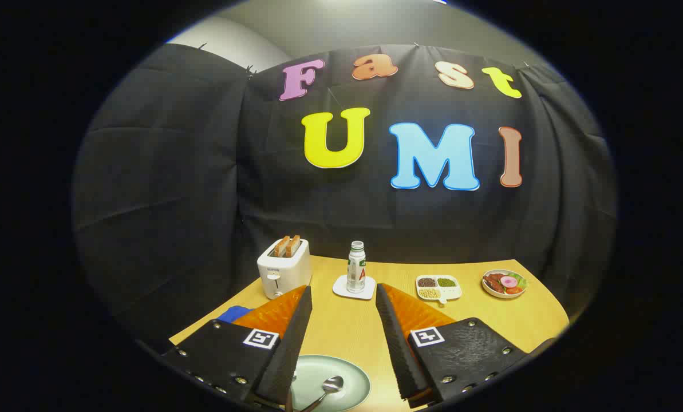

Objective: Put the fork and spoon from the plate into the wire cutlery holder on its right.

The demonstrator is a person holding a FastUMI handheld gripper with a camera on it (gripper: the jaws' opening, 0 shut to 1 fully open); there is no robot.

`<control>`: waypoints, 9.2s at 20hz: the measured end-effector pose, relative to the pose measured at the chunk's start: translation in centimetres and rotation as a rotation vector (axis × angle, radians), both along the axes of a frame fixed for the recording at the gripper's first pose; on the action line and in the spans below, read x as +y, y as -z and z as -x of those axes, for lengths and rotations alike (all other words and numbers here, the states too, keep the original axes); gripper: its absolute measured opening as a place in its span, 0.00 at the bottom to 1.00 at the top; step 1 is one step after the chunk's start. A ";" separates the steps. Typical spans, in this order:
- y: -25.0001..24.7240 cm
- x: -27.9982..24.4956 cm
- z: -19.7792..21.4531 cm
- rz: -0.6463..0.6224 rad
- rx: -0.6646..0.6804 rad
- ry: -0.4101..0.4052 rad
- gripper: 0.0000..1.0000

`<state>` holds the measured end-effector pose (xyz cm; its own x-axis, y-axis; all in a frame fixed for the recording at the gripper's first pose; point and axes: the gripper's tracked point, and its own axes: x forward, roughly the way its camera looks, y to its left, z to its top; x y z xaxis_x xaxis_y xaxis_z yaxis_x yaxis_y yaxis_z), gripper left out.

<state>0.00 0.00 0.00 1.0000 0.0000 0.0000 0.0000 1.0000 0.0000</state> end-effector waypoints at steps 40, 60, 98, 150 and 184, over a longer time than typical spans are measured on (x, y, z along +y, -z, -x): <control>19.3 2.0 0.6 -0.247 0.606 -0.021 0.68; 29.1 3.0 2.8 -0.367 0.968 -0.016 0.01; 23.9 -22.0 13.5 -0.578 0.923 0.555 0.01; 24.7 -6.1 8.2 -0.498 1.027 0.183 0.29; 29.9 9.1 1.4 -0.275 1.247 -0.211 0.01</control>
